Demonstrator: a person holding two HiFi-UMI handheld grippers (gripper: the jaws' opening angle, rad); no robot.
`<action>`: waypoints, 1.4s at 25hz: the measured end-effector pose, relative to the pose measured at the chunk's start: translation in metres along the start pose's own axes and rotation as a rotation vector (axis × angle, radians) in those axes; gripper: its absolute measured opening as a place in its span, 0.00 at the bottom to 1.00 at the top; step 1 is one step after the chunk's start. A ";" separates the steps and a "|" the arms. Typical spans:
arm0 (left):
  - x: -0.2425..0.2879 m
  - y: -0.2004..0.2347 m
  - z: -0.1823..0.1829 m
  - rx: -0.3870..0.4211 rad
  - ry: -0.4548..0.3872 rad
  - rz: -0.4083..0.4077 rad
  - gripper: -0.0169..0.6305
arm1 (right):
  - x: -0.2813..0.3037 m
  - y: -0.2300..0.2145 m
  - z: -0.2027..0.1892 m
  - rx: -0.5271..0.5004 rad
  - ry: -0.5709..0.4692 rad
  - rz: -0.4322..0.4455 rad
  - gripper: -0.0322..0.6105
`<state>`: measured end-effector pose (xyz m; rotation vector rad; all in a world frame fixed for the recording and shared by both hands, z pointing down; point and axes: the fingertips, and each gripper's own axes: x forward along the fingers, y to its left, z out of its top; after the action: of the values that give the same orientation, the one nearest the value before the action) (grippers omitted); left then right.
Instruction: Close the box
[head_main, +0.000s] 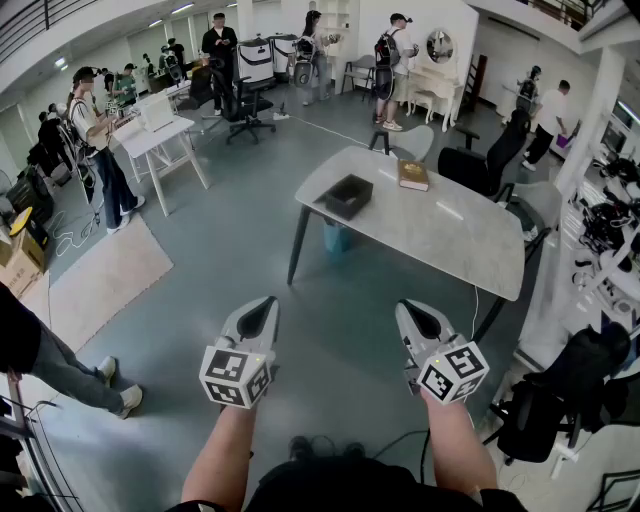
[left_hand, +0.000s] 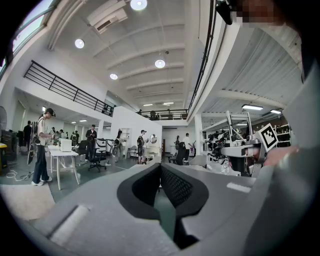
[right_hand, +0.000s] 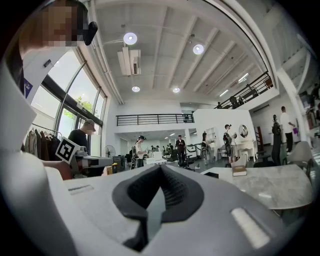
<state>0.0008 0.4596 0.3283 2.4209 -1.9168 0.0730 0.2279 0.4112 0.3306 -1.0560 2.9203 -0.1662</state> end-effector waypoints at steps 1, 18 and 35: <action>0.001 0.001 -0.001 -0.001 0.002 -0.002 0.04 | 0.001 -0.001 0.000 -0.001 -0.001 -0.001 0.05; -0.015 0.029 -0.023 -0.033 0.014 -0.070 0.04 | 0.028 0.038 -0.022 0.075 0.028 -0.019 0.05; -0.031 0.089 -0.040 -0.039 0.045 -0.111 0.04 | 0.076 0.082 -0.050 0.117 0.056 -0.061 0.05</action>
<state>-0.0935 0.4716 0.3671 2.4730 -1.7449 0.0843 0.1143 0.4298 0.3719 -1.1400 2.8872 -0.3690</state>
